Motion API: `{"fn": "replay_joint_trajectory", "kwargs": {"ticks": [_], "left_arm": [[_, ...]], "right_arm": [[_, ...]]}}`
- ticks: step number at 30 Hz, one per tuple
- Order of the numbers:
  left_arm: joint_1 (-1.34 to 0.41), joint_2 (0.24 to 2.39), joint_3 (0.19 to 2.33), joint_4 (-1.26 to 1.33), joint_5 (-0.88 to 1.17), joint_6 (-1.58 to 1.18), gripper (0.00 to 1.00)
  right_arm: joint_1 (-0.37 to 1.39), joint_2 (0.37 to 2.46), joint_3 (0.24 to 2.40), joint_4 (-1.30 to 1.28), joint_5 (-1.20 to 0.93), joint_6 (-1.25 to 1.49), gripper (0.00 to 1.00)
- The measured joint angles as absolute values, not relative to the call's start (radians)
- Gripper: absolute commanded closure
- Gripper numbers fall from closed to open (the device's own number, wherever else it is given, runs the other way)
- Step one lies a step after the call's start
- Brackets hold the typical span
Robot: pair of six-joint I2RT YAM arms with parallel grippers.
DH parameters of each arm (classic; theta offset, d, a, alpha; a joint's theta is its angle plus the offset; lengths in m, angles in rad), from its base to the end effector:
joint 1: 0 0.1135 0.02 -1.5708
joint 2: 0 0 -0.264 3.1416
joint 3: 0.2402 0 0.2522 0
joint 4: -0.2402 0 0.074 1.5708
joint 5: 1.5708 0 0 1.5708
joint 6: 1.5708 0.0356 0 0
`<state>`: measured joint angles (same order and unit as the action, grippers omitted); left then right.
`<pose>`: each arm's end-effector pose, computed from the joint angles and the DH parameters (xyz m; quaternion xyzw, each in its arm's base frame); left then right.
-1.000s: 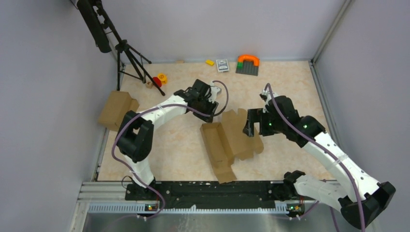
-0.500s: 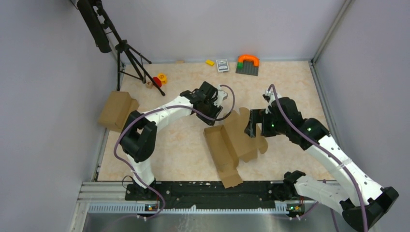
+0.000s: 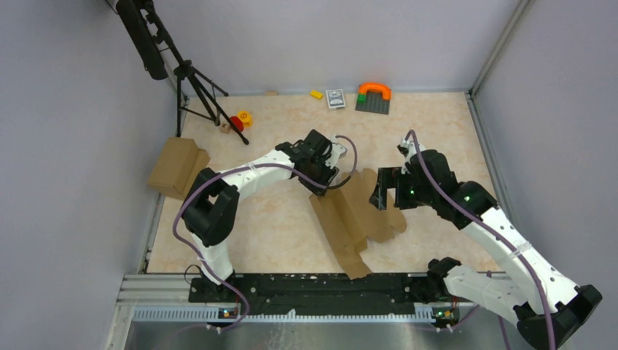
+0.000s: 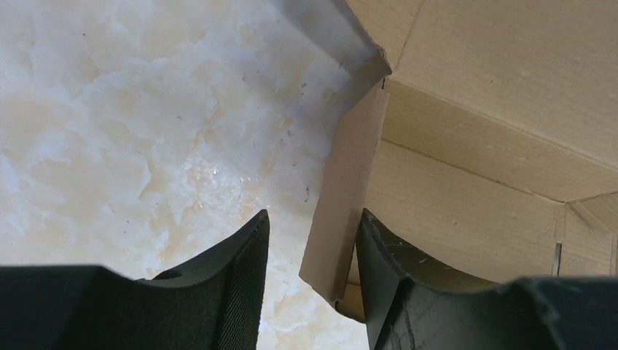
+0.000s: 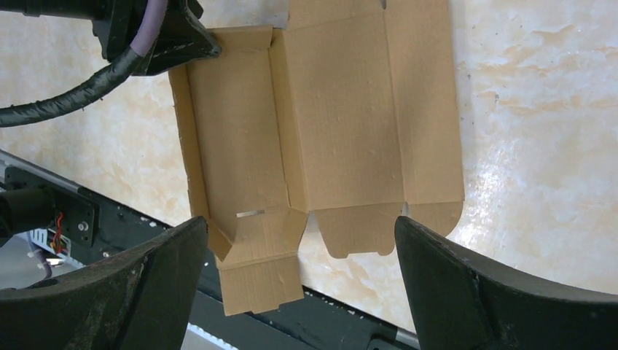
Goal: Fold the paper box
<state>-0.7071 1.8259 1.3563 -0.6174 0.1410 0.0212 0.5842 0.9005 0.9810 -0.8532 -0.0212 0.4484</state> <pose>0.2879 -0.2526 0.2149 0.3607 0.8990 -0.1448 0.2020 0.1446 0.0965 0.3234 -0.0666 0.9190 0.2003 0.3331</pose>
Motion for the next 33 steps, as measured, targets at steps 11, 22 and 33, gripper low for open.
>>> {"fn": "replay_joint_trajectory", "kwargs": {"ticks": [11,22,33], "left_arm": [[-0.744,1.802,1.284,-0.597,0.085,0.005,0.88],[-0.808,1.727,1.158,-0.539,-0.145,-0.143,1.0],[-0.838,1.467,0.852,-0.499,-0.384,-0.542,1.0]], "right_arm": [[0.584,0.895,0.97,-0.852,-0.028,0.45,0.03],[0.584,0.868,0.887,-0.828,-0.027,0.474,0.04],[0.584,0.884,0.644,-0.62,-0.111,0.621,0.23]]}}
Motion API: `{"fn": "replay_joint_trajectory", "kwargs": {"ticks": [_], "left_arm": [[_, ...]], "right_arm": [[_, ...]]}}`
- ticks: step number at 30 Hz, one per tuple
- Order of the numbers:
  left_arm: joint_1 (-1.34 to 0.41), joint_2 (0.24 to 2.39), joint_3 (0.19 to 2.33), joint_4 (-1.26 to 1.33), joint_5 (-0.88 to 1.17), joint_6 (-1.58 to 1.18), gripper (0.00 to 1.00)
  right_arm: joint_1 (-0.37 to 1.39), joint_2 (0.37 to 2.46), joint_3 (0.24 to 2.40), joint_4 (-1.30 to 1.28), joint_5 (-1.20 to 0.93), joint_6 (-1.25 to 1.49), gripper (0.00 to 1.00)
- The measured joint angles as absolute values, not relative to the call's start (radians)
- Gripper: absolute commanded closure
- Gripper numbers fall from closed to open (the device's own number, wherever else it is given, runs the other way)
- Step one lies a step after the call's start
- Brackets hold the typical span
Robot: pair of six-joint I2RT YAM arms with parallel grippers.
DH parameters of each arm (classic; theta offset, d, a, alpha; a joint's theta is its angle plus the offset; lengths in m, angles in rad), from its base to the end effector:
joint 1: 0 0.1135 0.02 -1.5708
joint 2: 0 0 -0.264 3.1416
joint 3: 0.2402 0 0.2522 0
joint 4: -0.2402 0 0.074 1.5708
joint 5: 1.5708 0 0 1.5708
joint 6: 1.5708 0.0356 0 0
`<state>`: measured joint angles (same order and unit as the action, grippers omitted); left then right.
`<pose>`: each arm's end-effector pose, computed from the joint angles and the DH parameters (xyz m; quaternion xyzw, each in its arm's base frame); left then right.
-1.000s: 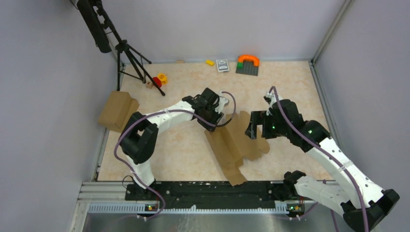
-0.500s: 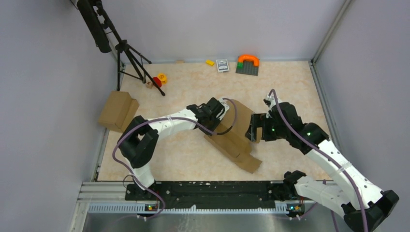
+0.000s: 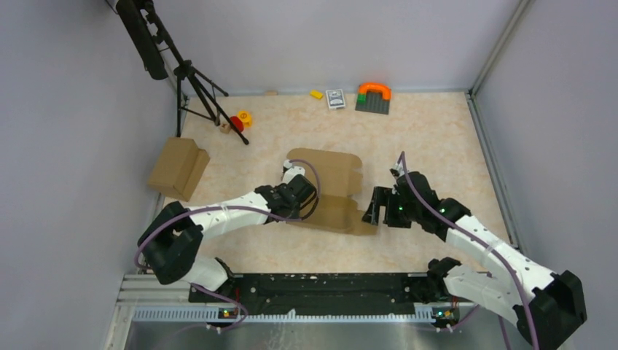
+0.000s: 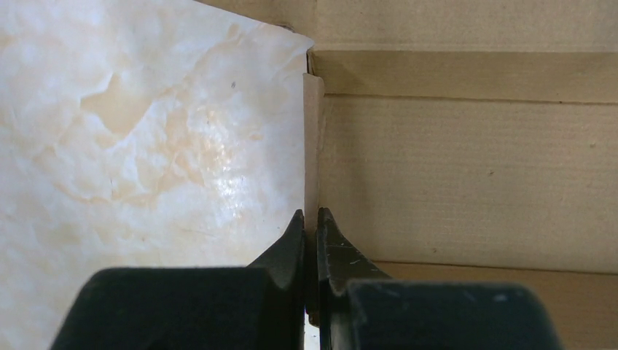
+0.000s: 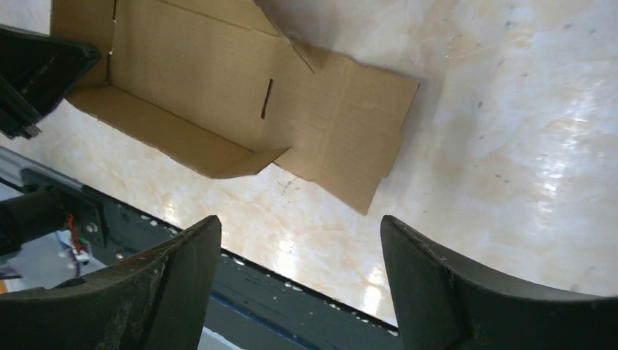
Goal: Fold the paper box
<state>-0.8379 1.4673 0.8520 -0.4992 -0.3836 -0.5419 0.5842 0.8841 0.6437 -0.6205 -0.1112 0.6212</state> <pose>0.1936 -0.1951 0.1876 0.0984 0.9521 0.0019 0.2894 0.1447 0.1004 0.2347 -0.0020 0.9364 0.2396 0.2563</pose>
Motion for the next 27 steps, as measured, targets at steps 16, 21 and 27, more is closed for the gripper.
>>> {"fn": "replay_joint_trajectory", "kwargs": {"ticks": [16,21,27], "left_arm": [[-0.905,1.434,0.804,-0.507,-0.582,-0.904,1.0],[-0.911,1.403,0.773,-0.504,-0.59,-0.941,1.0],[-0.915,1.402,0.771,-0.498,-0.59,-0.942,1.0]], "right_arm": [[0.753,1.121,0.606,-0.337,-0.105,0.837,0.27],[0.753,1.167,0.606,-0.314,-0.025,0.903,0.33],[0.753,1.253,0.66,-0.266,0.014,0.917,0.38]]}}
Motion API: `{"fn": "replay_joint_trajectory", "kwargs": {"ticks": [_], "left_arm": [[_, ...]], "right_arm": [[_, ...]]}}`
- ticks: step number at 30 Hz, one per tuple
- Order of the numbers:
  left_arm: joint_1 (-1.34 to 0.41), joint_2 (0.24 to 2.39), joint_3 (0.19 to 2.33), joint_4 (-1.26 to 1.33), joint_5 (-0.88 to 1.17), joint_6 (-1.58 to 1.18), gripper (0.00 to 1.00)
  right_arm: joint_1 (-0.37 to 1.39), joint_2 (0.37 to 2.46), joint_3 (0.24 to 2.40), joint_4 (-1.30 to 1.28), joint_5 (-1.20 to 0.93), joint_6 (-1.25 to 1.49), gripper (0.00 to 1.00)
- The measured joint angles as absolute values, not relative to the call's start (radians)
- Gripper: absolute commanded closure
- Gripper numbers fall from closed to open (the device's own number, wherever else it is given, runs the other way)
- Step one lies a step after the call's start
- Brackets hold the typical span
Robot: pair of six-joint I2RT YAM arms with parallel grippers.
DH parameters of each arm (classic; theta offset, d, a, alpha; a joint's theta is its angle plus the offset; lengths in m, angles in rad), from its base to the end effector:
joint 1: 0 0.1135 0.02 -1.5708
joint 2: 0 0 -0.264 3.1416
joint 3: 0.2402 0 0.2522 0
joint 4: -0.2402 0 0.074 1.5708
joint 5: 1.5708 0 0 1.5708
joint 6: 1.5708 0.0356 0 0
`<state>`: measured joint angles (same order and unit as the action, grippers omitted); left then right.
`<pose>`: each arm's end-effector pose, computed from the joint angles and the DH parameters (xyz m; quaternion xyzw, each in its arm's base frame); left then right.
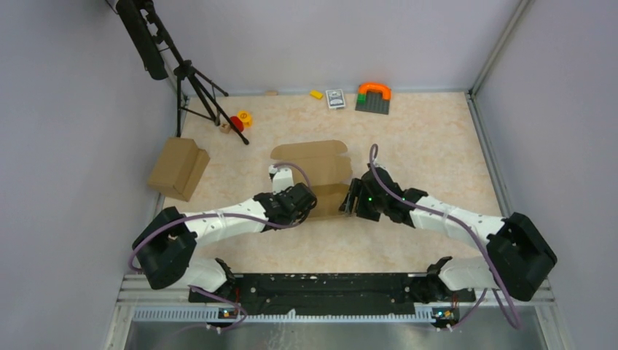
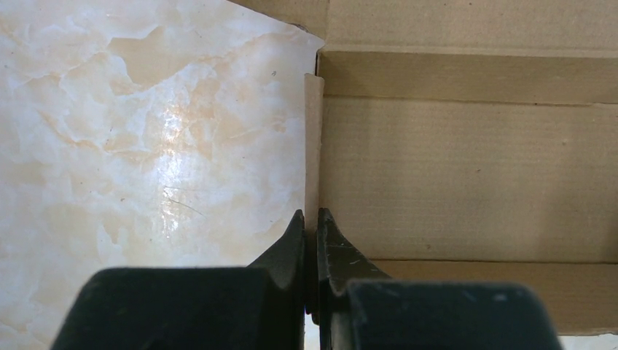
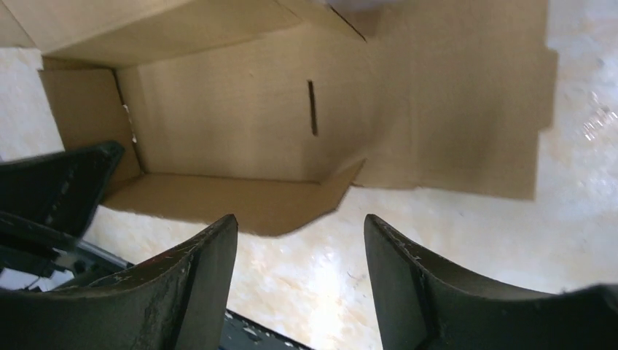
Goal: Fold the paper box
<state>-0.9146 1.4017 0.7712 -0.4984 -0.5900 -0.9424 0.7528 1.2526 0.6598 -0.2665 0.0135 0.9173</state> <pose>0.1701 -0.1885 0.1841 -0.0767 0.9326 0.0020 0.3528 0.1796 0.1676 0.1941 0.0794 0.9340 0.2539 0.2384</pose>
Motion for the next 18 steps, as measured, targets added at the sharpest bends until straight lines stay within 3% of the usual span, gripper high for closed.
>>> {"fn": "replay_joint_trajectory", "kwargs": {"ticks": [3,9,15,18], "left_arm": [[-0.918,1.402,0.771,-0.496,-0.589,-0.944,1.0],[-0.928,1.403,0.771,-0.49,-0.584,-0.944,0.98],[-0.93,1.405,0.772,-0.485,-0.569,-0.937,0.91],[-0.93,1.413,0.772,-0.483,-0.562,-0.935,0.88]], "right_arm": [[0.753,1.322,0.711,-0.246,0.01,0.907,0.44],[0.758,1.426,0.763,-0.224,-0.013,0.842,0.48],[0.776,1.478,0.824,-0.256,-0.025,0.748,0.72],[0.782,1.496,0.841,-0.278,-0.027,0.712,0.74]]}}
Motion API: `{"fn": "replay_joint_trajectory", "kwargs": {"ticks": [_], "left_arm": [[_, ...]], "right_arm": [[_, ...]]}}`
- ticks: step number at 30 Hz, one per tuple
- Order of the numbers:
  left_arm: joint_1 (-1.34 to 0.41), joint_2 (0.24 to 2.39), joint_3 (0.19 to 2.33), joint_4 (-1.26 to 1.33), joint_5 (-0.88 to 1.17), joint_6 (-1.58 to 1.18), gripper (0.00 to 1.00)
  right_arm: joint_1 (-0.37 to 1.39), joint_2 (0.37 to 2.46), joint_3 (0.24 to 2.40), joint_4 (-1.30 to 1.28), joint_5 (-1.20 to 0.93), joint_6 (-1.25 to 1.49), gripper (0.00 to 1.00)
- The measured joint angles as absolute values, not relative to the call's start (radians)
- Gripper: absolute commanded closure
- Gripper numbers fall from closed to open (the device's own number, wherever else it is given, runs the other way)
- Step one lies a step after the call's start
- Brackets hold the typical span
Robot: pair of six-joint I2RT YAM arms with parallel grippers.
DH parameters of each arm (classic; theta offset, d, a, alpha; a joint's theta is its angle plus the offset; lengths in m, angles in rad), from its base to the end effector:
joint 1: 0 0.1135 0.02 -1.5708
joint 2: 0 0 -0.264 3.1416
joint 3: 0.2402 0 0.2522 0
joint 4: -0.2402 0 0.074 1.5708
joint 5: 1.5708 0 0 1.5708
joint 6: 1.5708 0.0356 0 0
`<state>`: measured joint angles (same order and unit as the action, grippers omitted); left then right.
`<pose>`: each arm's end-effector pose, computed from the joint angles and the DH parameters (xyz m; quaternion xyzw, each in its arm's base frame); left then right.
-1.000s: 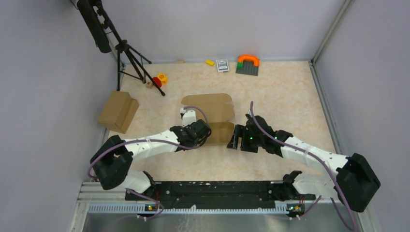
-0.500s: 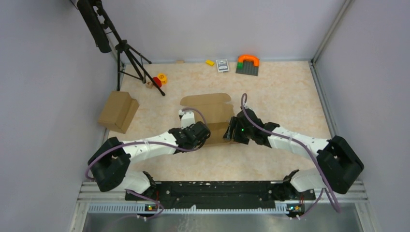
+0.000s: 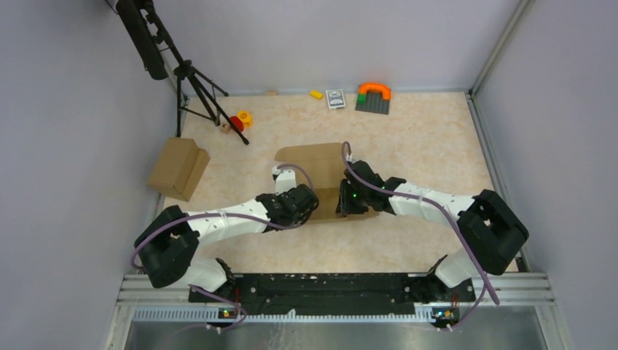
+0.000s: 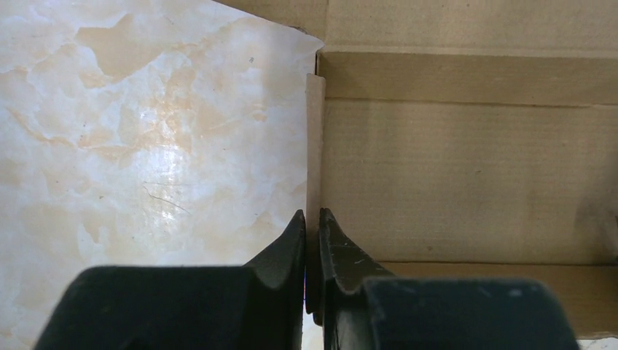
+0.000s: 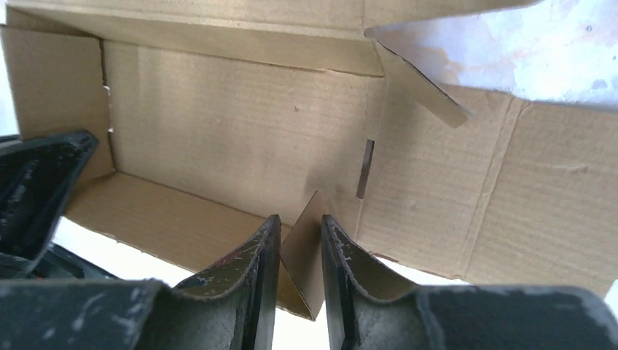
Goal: Fold the paper box
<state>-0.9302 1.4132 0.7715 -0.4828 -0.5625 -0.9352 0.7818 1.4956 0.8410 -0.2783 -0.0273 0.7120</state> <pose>0.1680 -0.1936 0.1818 -0.0638 0.9367 -0.0095 0.3441 0.2096 0.2094 0.1872 -0.0374 0.9487 0.2225 0.2213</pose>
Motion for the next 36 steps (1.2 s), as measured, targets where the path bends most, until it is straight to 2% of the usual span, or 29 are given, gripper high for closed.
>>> {"fn": "replay_joint_trajectory", "kwargs": {"ticks": [8,13,22,27,30,32,33,36], "left_arm": [[-0.93,1.418,0.772,-0.47,-0.533,-0.918,0.59],[-0.93,1.414,0.776,-0.467,-0.509,-0.896,0.58],[-0.864,1.393,0.786,-0.461,-0.435,-0.84,0.64],[-0.834,1.387,0.786,-0.46,-0.398,-0.82,0.77],[-0.832,1.386,0.786,-0.455,-0.381,-0.809,0.9],[-0.832,1.389,0.786,-0.451,-0.376,-0.802,0.98],[-0.832,1.393,0.786,-0.449,-0.375,-0.797,1.0],[-0.831,1.406,0.788,-0.445,-0.378,-0.778,1.0]], "right_arm": [[0.791,1.52,0.847,-0.361,-0.012,0.648,0.85],[0.794,1.52,0.848,-0.39,0.021,0.622,0.85],[0.805,1.52,0.859,-0.425,0.061,0.596,0.85],[0.812,1.52,0.868,-0.435,0.071,0.594,0.83],[0.817,1.52,0.871,-0.437,0.075,0.594,0.78],[0.818,1.52,0.873,-0.436,0.077,0.594,0.72],[0.818,1.52,0.873,-0.436,0.076,0.593,0.65],[0.818,1.512,0.873,-0.436,0.072,0.587,0.48]]}}
